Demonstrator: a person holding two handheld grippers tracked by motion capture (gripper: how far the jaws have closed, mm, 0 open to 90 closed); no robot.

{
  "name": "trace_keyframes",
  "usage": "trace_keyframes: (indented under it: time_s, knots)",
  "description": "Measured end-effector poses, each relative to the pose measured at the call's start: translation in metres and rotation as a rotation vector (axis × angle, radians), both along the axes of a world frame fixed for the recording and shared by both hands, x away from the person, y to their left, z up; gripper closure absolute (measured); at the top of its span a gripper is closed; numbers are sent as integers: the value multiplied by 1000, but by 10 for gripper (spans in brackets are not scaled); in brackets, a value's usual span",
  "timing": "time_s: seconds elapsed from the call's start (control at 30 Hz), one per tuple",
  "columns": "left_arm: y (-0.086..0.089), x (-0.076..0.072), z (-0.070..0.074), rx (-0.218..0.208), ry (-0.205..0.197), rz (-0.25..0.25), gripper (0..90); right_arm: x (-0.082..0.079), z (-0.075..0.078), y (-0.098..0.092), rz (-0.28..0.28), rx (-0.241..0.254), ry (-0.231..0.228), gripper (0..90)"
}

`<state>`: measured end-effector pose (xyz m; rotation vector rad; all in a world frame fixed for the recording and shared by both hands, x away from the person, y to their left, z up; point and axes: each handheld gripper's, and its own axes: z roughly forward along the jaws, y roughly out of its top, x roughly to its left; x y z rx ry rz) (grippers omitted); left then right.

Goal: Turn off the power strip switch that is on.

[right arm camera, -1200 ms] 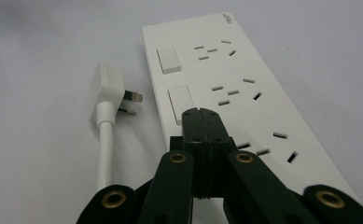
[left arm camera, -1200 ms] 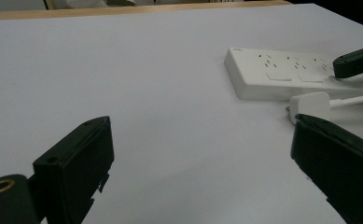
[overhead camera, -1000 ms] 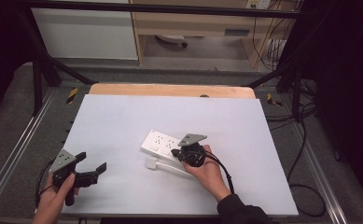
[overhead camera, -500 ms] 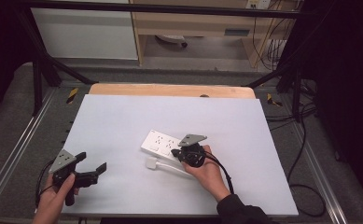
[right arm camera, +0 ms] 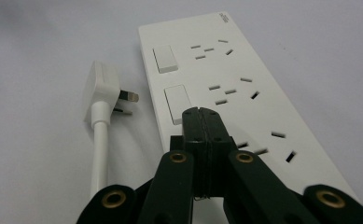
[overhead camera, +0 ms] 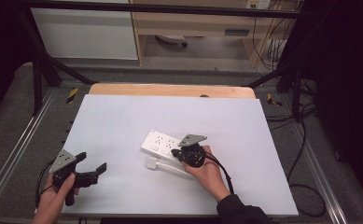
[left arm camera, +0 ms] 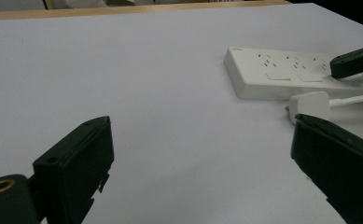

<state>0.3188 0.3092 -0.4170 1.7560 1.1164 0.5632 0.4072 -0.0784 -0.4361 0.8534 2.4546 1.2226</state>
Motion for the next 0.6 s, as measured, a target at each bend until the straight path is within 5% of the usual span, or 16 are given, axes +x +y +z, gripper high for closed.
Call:
trace_keyframes:
  time_s: [0.6]
  knots:
    - [0,0,0,0,1,-1,57,0,-3,3,7,-3,-3,900]
